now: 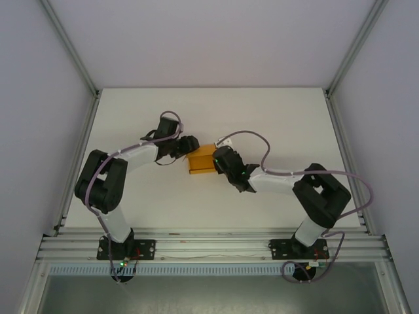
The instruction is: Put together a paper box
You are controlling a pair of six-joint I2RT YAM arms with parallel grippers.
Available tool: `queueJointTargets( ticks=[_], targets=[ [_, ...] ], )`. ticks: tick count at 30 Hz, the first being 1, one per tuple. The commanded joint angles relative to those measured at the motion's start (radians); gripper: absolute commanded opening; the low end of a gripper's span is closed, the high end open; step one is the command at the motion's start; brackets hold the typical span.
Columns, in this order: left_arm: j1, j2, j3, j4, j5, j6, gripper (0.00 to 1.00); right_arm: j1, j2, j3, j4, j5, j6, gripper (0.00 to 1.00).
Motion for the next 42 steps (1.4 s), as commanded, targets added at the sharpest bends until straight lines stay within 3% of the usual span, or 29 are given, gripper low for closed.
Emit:
queueJointTargets(
  ticks=[1, 12, 16, 20, 23, 25, 32, 38, 42],
  targets=[
    [-0.003, 0.003, -0.055, 0.055, 0.024, -0.028, 0.54, 0.006, -0.063, -0.028, -0.044, 0.009, 0.018, 0.25],
    [-0.025, -0.050, -0.124, 0.025, -0.094, 0.050, 0.45, 0.007, -0.229, -0.135, -0.183, -0.141, 0.083, 0.52],
    [-0.071, -0.069, -0.106, -0.043, -0.208, 0.115, 0.43, 0.006, -0.334, -0.195, -0.232, -0.233, 0.096, 0.64],
    [-0.119, -0.071, -0.072, -0.109, -0.323, 0.164, 0.43, 0.006, -0.469, -0.263, -0.168, -0.250, 0.132, 0.78],
    [-0.138, -0.064, -0.061, -0.119, -0.350, 0.175, 0.42, 0.003, -0.544, -0.278, -0.139, -0.305, 0.122, 0.90],
    [-0.151, -0.062, -0.064, -0.113, -0.367, 0.179, 0.42, -0.011, -0.559, -0.246, -0.142, -0.256, 0.159, 0.93],
    [-0.162, -0.064, -0.079, -0.076, -0.358, 0.170, 0.42, -0.112, -0.379, -0.075, -0.163, -0.279, 0.218, 0.93],
    [-0.163, -0.090, -0.060, -0.093, -0.364, 0.173, 0.43, -0.141, -0.104, 0.057, -0.219, -0.267, 0.227, 0.86],
    [-0.162, -0.134, -0.028, -0.132, -0.376, 0.200, 0.46, -0.146, 0.000, 0.076, -0.205, -0.289, 0.203, 0.83]
  ],
)
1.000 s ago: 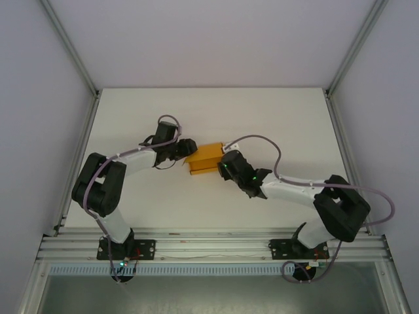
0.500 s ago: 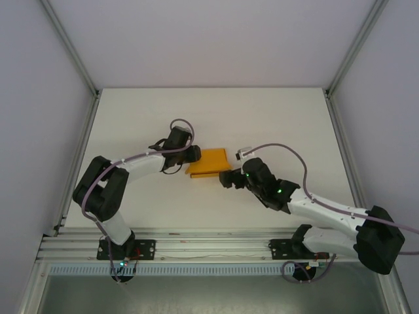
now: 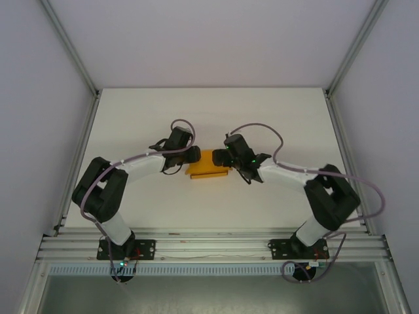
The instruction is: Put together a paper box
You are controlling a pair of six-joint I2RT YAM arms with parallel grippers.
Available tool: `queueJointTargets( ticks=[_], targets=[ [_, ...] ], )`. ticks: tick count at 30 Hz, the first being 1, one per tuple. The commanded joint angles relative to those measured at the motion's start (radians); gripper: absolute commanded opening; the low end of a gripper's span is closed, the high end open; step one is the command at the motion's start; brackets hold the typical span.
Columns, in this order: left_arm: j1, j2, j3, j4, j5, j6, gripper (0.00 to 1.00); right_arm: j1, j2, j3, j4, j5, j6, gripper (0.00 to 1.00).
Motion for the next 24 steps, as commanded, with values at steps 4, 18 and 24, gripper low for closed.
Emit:
queueJointTargets(
  ticks=[4, 18, 24],
  targets=[
    [-0.007, -0.100, 0.046, -0.137, -0.089, 0.039, 0.55, -0.006, 0.079, 0.005, -0.027, -0.040, 0.014, 0.80],
    [0.054, -0.039, -0.099, 0.020, 0.129, -0.030, 0.56, -0.006, 0.073, -0.045, 0.005, -0.058, 0.071, 0.76],
    [0.090, -0.013, -0.178, 0.163, 0.243, -0.095, 0.37, -0.009, 0.029, -0.046, 0.009, -0.082, 0.106, 0.77]
  ],
)
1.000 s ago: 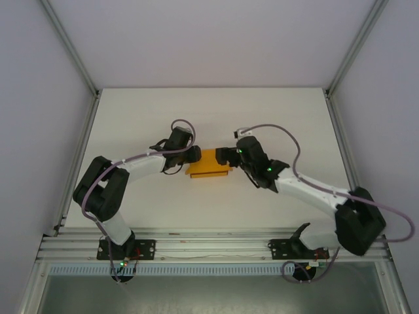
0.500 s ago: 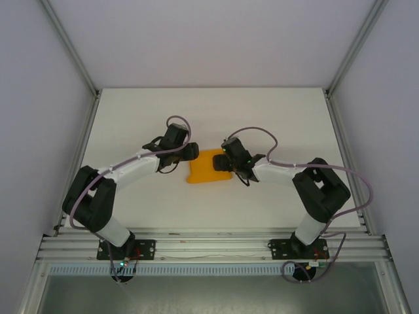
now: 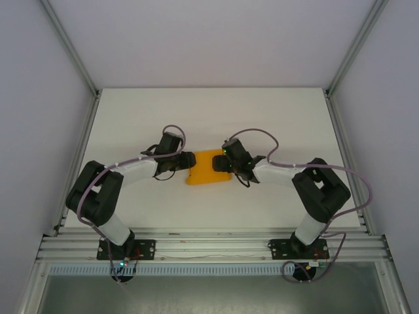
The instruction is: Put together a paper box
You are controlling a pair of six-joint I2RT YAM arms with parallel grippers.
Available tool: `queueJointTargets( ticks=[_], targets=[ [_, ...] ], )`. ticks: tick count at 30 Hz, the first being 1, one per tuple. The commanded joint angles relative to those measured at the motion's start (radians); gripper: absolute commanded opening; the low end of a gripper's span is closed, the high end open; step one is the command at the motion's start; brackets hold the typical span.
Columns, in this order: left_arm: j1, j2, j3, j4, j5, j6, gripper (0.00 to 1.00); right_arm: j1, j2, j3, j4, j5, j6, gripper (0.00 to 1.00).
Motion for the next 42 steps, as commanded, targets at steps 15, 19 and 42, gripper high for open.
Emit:
queueJointTargets(
  ticks=[15, 19, 42],
  targets=[
    [0.126, 0.041, -0.194, 0.332, 0.243, -0.089, 0.00, -0.226, -0.143, -0.146, 0.192, -0.506, 0.277, 0.87],
    [0.151, 0.052, -0.233, 0.425, 0.298, -0.112, 0.00, -0.237, -0.097, -0.124, 0.181, -0.574, 0.286, 0.88],
    [0.162, -0.016, -0.244, 0.527, 0.308, -0.079, 0.41, -0.238, 0.091, -0.019, 0.429, -0.894, 0.454, 0.48]
  ],
)
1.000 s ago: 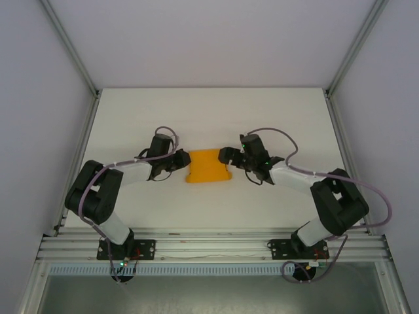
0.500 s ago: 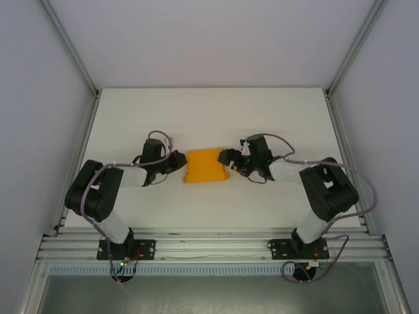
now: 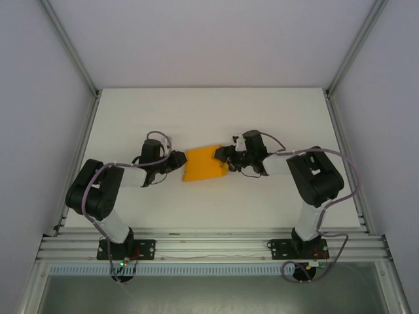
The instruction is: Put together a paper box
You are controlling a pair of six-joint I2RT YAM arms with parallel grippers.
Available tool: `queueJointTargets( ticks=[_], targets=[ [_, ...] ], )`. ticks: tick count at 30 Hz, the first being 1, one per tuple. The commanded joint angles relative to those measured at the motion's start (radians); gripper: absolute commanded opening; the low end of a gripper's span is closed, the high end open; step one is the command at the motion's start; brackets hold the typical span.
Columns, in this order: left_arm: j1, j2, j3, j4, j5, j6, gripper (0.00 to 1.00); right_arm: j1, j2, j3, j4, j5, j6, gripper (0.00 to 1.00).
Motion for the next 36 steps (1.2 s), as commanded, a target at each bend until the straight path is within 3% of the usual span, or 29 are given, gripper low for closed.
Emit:
queueJointTargets(
  ticks=[1, 2, 3, 4, 9, 14, 17, 24, 26, 36],
  targets=[
    [-0.007, -0.073, 0.014, -0.023, 0.017, 0.063, 0.54, 0.005, -0.071, 0.032, -0.010, -0.032, -0.016, 0.45],
    [-0.010, -0.107, 0.027, -0.045, 0.013, 0.097, 0.70, 0.004, -0.091, 0.031, -0.039, -0.025, -0.026, 0.44],
    [-0.014, -0.143, 0.040, -0.068, 0.005, 0.134, 0.97, 0.002, -0.110, 0.029, -0.059, -0.018, -0.030, 0.44],
    [-0.024, -0.182, 0.056, -0.102, -0.009, 0.189, 1.00, 0.000, -0.129, 0.028, -0.079, -0.011, -0.031, 0.44],
    [-0.132, -0.382, 0.144, -0.291, -0.146, 0.529, 1.00, -0.028, -0.215, 0.060, -0.282, 0.039, -0.007, 0.44],
    [-0.222, -0.486, 0.159, -0.447, -0.027, 0.959, 1.00, -0.092, -0.264, 0.123, -0.509, 0.011, 0.084, 0.40],
    [-0.266, -0.486, 0.218, -0.603, -0.096, 1.109, 1.00, -0.132, -0.293, 0.142, -0.561, -0.056, 0.187, 0.39],
    [-0.306, -0.411, 0.364, -0.818, -0.168, 1.324, 1.00, -0.160, -0.301, 0.247, -0.785, -0.161, 0.287, 0.40],
    [-0.329, -0.372, 0.397, -0.839, -0.250, 1.357, 1.00, -0.159, -0.303, 0.255, -0.776, -0.178, 0.343, 0.36],
    [-0.362, -0.220, 0.488, -0.831, -0.418, 1.401, 1.00, -0.160, -0.322, 0.257, -0.728, -0.200, 0.444, 0.38]
  ],
)
